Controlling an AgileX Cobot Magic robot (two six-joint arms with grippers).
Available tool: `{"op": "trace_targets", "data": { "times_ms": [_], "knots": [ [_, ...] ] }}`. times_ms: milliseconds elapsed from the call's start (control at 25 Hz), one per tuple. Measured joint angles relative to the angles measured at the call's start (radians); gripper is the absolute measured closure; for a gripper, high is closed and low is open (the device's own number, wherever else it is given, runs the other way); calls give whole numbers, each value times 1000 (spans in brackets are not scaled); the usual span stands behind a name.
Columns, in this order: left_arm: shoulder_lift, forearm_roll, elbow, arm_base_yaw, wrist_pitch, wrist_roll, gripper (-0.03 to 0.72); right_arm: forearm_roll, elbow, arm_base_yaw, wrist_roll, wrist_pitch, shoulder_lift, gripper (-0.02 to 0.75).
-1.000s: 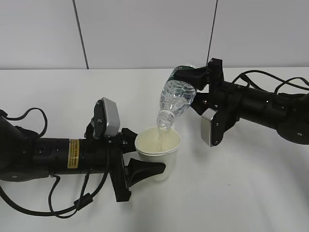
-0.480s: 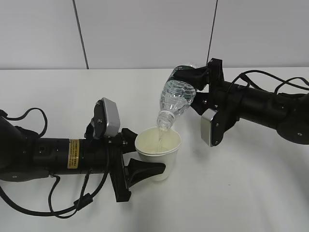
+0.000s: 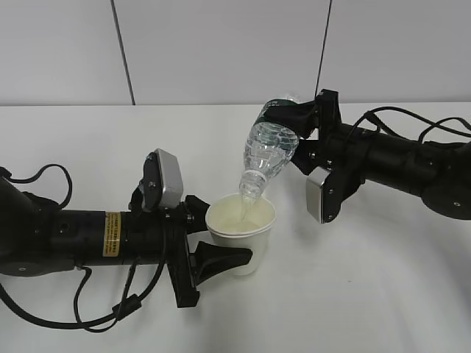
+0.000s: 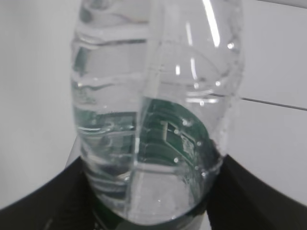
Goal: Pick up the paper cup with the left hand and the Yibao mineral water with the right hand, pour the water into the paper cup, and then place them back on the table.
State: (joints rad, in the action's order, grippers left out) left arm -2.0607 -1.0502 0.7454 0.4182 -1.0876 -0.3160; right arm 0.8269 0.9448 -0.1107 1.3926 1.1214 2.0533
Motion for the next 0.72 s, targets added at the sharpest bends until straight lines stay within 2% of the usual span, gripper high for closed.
{"op": "trace_targets", "data": {
  "times_ms": [720],
  "knots": [
    [0,0,0,0,4,0,255,0,0,0,22,0,0,304]
  ]
}}
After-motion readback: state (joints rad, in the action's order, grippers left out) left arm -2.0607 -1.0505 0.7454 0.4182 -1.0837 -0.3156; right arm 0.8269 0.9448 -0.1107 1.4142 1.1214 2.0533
